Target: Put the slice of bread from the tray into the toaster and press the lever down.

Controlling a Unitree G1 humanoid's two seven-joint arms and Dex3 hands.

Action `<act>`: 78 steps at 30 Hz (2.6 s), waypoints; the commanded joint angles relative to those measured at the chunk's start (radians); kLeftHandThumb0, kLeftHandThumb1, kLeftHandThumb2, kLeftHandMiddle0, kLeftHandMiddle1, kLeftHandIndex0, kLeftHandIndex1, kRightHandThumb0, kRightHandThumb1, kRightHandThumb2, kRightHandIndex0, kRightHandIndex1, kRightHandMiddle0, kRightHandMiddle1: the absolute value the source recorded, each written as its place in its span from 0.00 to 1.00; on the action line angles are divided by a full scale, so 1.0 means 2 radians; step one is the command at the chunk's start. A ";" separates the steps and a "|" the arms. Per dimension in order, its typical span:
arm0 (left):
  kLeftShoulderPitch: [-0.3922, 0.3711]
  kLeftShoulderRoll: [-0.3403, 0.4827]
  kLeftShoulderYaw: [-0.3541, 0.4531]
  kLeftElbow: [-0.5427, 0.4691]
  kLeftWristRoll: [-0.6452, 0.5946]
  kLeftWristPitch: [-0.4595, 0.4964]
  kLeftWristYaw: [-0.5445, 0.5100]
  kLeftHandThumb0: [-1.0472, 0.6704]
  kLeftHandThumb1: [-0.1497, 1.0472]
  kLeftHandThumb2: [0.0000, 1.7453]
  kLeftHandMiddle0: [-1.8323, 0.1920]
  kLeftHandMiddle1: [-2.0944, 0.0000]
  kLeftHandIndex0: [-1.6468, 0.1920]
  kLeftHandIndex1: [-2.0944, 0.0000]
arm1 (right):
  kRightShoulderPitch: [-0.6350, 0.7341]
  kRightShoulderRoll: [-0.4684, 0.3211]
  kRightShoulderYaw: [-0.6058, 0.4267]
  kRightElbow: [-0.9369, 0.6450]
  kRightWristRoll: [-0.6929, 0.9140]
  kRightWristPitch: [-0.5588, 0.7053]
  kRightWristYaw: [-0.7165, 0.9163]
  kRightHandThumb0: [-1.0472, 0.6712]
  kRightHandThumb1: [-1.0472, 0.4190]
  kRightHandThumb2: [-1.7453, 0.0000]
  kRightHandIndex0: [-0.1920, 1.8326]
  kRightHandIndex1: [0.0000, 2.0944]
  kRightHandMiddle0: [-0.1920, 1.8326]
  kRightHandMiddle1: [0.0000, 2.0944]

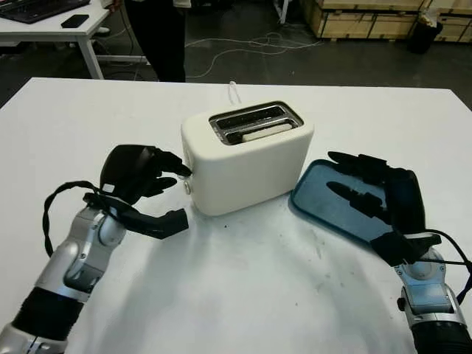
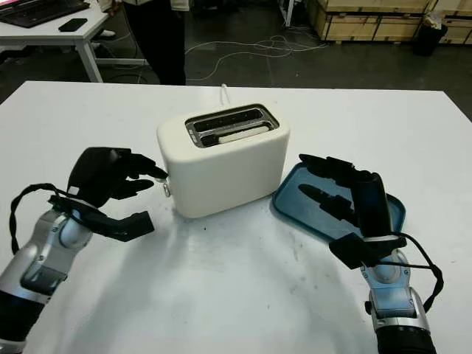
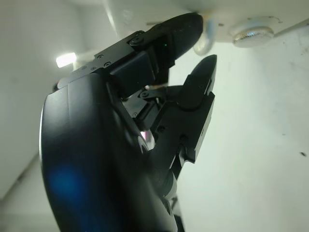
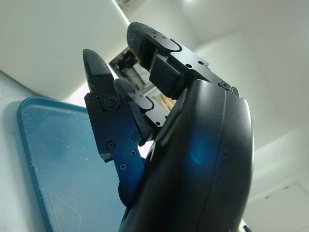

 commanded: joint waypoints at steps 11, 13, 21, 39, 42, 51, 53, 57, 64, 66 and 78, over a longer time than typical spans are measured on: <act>-0.016 0.006 0.020 0.001 -0.001 -0.038 -0.021 0.55 0.68 0.00 0.38 0.53 0.15 0.96 | -0.002 0.003 0.001 -0.002 0.002 0.002 -0.003 0.43 0.15 1.00 0.61 0.00 0.56 0.00; -0.019 0.008 0.019 0.002 0.002 -0.037 -0.028 0.54 0.68 0.00 0.38 0.54 0.15 0.96 | -0.002 0.004 0.001 -0.001 0.003 0.000 -0.003 0.43 0.15 1.00 0.62 0.00 0.56 0.00; -0.019 0.016 0.052 -0.022 0.017 -0.013 -0.032 0.51 0.69 0.00 0.41 0.58 0.20 0.99 | -0.005 -0.011 -0.008 0.003 0.007 -0.004 0.002 0.43 0.16 1.00 0.62 0.00 0.56 0.00; -0.059 0.079 0.116 -0.051 0.001 -0.004 -0.086 0.36 0.58 0.00 0.35 0.65 0.20 0.98 | -0.013 -0.019 -0.010 -0.004 0.014 0.000 0.009 0.46 0.17 1.00 0.62 0.00 0.56 0.00; -0.082 0.092 0.102 -0.048 -0.013 -0.003 -0.132 0.35 0.56 0.00 0.32 0.69 0.19 0.99 | -0.013 -0.020 -0.009 -0.005 0.014 0.001 0.011 0.47 0.17 1.00 0.62 0.00 0.56 0.00; -0.166 0.111 0.040 0.014 -0.091 -0.034 -0.293 0.39 0.55 0.00 0.28 0.80 0.20 1.00 | -0.013 -0.020 -0.009 -0.002 0.005 -0.003 0.004 0.46 0.18 1.00 0.62 0.00 0.56 0.00; -0.186 0.112 0.028 0.029 -0.100 -0.036 -0.323 0.38 0.56 0.00 0.29 0.79 0.21 1.00 | -0.012 -0.019 -0.009 -0.002 0.005 -0.003 0.004 0.47 0.18 1.00 0.62 0.00 0.57 0.00; -0.205 0.105 0.014 0.055 -0.103 -0.043 -0.340 0.35 0.57 0.00 0.30 0.78 0.21 1.00 | -0.010 -0.018 -0.009 -0.007 0.006 0.004 0.007 0.45 0.17 1.00 0.62 0.00 0.56 0.00; -0.209 0.100 0.003 0.097 -0.090 -0.074 -0.319 0.35 0.60 0.00 0.37 0.66 0.22 1.00 | -0.010 -0.017 -0.010 -0.007 0.012 0.004 0.011 0.45 0.17 1.00 0.62 0.00 0.56 0.00; -0.209 0.100 0.002 0.108 -0.084 -0.088 -0.305 0.35 0.60 0.00 0.37 0.65 0.22 1.00 | -0.011 -0.017 -0.010 -0.005 0.011 -0.001 0.010 0.45 0.17 1.00 0.62 0.00 0.56 0.00; -0.208 0.097 -0.009 0.128 -0.057 -0.087 -0.289 0.38 0.64 0.00 0.45 0.53 0.23 1.00 | -0.011 -0.017 -0.009 -0.005 0.009 -0.001 0.009 0.44 0.17 1.00 0.62 0.00 0.56 0.00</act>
